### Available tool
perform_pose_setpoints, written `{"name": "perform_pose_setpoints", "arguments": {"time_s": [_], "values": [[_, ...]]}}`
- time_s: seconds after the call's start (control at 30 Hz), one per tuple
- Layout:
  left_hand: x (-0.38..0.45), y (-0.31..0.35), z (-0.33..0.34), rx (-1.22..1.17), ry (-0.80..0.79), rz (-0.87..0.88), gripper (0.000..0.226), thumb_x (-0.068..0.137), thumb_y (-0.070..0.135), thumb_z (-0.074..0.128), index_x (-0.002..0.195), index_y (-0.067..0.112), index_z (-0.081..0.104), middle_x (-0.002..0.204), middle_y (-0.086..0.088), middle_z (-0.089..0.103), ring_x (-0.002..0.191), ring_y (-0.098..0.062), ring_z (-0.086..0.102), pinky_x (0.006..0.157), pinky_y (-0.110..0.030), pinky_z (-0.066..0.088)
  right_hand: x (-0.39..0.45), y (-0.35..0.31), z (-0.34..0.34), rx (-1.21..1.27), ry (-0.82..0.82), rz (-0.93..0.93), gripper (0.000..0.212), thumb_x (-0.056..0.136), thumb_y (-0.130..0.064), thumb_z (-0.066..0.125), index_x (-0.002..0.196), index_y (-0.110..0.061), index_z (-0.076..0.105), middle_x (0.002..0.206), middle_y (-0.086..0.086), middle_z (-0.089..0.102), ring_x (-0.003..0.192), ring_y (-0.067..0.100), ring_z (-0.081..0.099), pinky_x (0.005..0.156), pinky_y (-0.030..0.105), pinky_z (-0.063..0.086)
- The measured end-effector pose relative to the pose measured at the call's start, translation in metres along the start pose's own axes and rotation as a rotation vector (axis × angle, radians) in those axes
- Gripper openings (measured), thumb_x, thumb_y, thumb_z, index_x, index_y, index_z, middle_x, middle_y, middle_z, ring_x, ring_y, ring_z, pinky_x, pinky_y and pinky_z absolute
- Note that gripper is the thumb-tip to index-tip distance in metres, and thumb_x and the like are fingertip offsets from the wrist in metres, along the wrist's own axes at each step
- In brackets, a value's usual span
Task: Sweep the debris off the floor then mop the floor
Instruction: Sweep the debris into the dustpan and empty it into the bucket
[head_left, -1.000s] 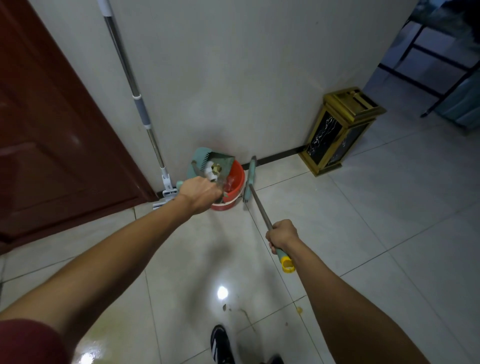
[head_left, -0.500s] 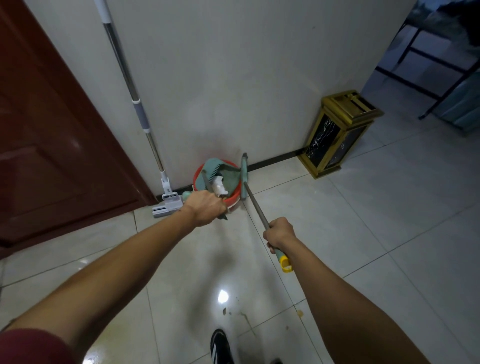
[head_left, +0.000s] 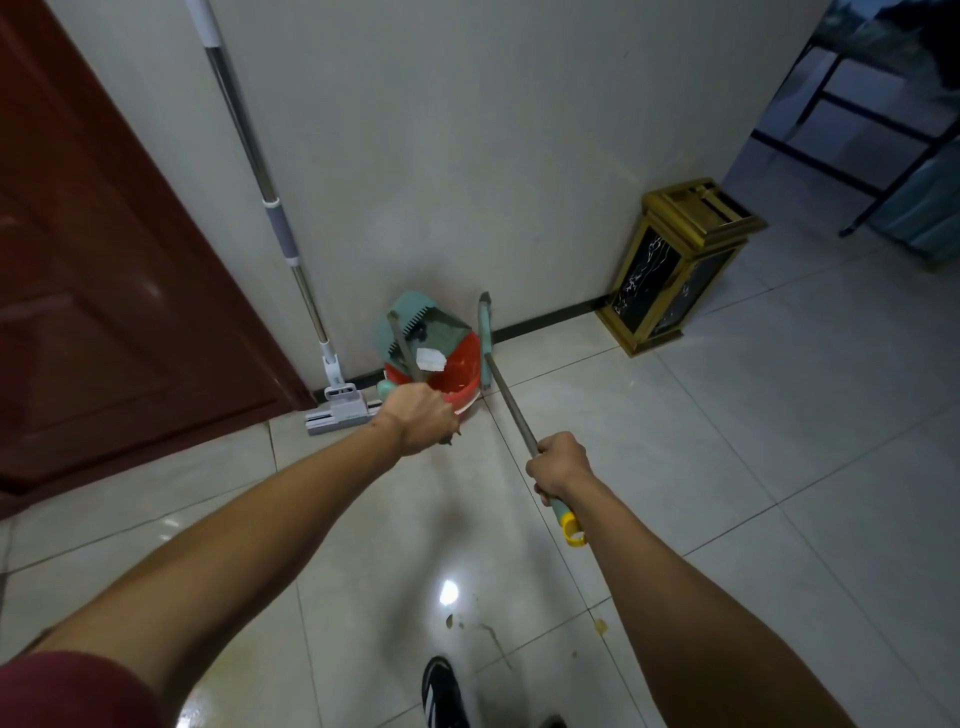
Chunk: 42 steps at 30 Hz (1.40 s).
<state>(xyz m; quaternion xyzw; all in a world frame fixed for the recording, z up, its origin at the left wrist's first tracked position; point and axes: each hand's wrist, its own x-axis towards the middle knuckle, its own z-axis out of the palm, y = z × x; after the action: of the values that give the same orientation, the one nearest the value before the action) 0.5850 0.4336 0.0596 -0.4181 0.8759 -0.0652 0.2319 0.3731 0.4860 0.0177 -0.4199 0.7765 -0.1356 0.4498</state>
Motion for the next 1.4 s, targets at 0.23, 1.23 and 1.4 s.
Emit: {"name": "perform_pose_setpoints", "arguments": {"time_s": [0.23, 1.23, 1.4], "values": [[-0.002, -0.004, -0.006, -0.017, -0.025, -0.004, 0.025, 0.098, 0.03, 0.063, 0.117, 0.016, 0.07, 0.107, -0.009, 0.072, 0.099, -0.033, 0.069, 0.071, -0.039, 0.052, -0.006, 0.01, 0.002, 0.053, -0.01, 0.006, 0.009, 0.083, 0.007, 0.056, 0.086, 0.003, 0.064, 0.088, 0.025, 0.067, 0.048, 0.028, 0.057, 0.047, 0.032, 0.053], [-0.095, 0.042, -0.053, -0.459, 0.173, -0.635, 0.046, 0.093, 0.017, 0.06, 0.137, 0.031, 0.058, 0.113, -0.014, 0.071, 0.1, -0.038, 0.068, 0.076, -0.041, 0.051, -0.042, 0.095, -0.025, 0.22, -0.055, 0.048, 0.012, 0.078, 0.007, 0.054, 0.086, 0.004, 0.062, 0.059, 0.015, 0.056, 0.035, 0.02, 0.05, 0.044, 0.026, 0.046], [-0.137, 0.086, -0.036, -0.65, 0.263, -0.887, 0.052, 0.088, 0.016, 0.059, 0.135, 0.037, 0.061, 0.114, -0.015, 0.072, 0.1, -0.041, 0.066, 0.08, -0.043, 0.053, -0.054, 0.127, -0.023, 0.223, -0.093, 0.053, 0.012, 0.078, 0.009, 0.053, 0.085, 0.01, 0.063, 0.059, 0.016, 0.055, 0.038, 0.022, 0.05, 0.047, 0.028, 0.047]]}}
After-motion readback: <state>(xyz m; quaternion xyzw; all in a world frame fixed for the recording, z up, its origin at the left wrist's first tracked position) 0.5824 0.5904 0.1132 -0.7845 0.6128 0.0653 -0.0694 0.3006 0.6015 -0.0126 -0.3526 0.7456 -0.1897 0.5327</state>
